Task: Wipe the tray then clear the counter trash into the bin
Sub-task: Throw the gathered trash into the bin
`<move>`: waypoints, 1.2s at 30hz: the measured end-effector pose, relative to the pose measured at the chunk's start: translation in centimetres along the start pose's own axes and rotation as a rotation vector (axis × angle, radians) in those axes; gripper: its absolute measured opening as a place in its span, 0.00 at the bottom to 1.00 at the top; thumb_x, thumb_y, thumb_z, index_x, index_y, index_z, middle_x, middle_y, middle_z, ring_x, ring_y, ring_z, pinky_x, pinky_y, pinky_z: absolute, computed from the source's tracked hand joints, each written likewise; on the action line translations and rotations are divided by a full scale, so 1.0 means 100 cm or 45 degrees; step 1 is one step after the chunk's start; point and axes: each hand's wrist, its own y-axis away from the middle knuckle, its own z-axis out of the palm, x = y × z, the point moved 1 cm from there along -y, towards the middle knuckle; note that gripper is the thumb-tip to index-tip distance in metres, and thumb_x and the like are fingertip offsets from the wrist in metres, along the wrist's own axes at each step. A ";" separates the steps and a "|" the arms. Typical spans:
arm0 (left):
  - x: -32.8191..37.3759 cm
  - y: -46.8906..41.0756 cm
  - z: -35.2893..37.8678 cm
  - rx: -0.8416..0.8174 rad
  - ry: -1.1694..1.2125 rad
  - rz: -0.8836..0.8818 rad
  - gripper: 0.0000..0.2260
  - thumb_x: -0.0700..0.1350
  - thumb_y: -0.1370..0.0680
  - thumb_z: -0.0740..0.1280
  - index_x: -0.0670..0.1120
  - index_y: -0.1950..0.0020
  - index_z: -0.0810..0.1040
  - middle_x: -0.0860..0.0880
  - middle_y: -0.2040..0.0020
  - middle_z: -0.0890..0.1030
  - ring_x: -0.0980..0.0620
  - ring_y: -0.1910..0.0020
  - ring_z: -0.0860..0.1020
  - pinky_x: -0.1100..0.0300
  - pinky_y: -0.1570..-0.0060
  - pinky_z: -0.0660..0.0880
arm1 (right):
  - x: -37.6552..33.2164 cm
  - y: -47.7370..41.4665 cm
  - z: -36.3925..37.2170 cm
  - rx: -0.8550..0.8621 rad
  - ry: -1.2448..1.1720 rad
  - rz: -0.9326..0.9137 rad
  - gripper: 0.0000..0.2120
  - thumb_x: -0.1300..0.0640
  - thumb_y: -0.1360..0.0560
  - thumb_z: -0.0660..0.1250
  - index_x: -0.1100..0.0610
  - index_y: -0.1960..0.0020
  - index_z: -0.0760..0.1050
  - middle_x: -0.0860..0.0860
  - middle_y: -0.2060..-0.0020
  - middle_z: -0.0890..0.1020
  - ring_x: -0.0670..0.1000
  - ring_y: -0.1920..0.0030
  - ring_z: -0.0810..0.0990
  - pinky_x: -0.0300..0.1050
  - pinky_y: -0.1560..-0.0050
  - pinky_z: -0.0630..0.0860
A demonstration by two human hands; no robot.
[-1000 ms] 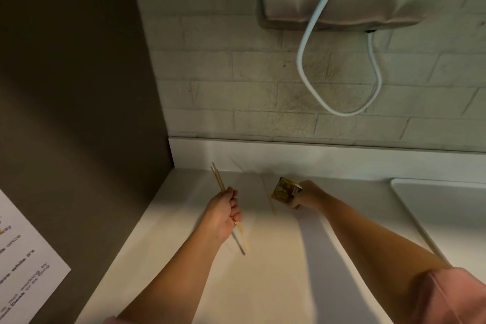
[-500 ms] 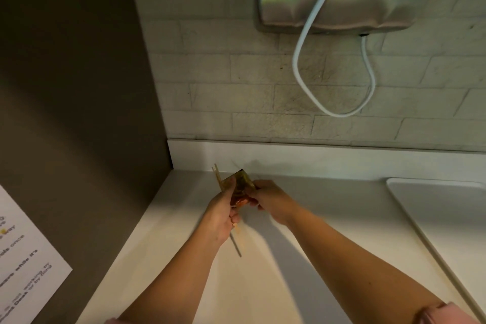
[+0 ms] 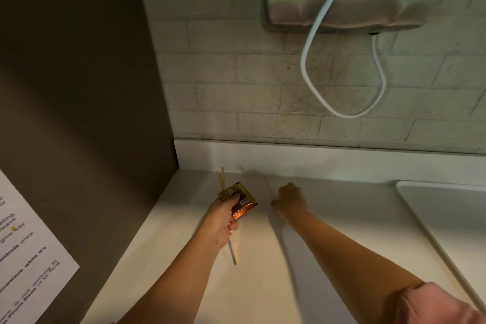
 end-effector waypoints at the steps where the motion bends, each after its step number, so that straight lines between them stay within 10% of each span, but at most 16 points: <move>1: 0.000 0.000 0.001 -0.007 0.003 -0.002 0.03 0.40 0.20 0.62 0.43 0.53 0.73 0.46 0.64 0.76 0.58 0.79 0.68 0.68 0.82 0.55 | -0.001 0.000 0.000 0.014 0.024 0.003 0.15 0.60 0.21 0.57 0.63 0.36 0.71 0.56 0.36 0.70 0.56 0.34 0.68 0.44 0.36 0.68; 19: -0.007 0.026 0.000 0.050 -0.031 0.002 0.02 0.41 0.20 0.62 0.44 0.53 0.73 0.44 0.63 0.77 0.58 0.80 0.69 0.68 0.82 0.57 | 0.007 0.025 0.001 -0.216 0.269 -0.046 0.19 0.64 0.21 0.55 0.64 0.31 0.64 0.60 0.34 0.70 0.58 0.32 0.68 0.48 0.34 0.67; 26: -0.019 0.044 0.005 0.128 -0.015 -0.014 0.02 0.42 0.20 0.62 0.44 0.51 0.72 0.45 0.65 0.73 0.56 0.76 0.64 0.68 0.84 0.58 | 0.023 0.063 -0.012 -0.218 -0.102 -0.208 0.18 0.67 0.23 0.58 0.65 0.34 0.64 0.61 0.39 0.74 0.60 0.38 0.74 0.49 0.42 0.72; 30: -0.030 0.062 0.014 0.154 0.021 -0.024 0.04 0.42 0.19 0.60 0.44 0.53 0.71 0.46 0.65 0.71 0.56 0.73 0.60 0.68 0.84 0.56 | 0.033 0.081 -0.018 -0.415 -0.736 -0.202 0.04 0.65 0.22 0.60 0.62 0.51 0.73 0.54 0.61 0.77 0.52 0.60 0.76 0.44 0.59 0.75; 36: -0.044 0.085 0.026 0.167 -0.030 -0.013 0.06 0.43 0.19 0.59 0.43 0.53 0.71 0.45 0.66 0.72 0.56 0.74 0.61 0.68 0.85 0.56 | 0.031 0.112 -0.031 -0.507 -1.162 -0.176 0.14 0.65 0.20 0.54 0.59 0.61 0.71 0.54 0.71 0.71 0.49 0.70 0.69 0.39 0.70 0.65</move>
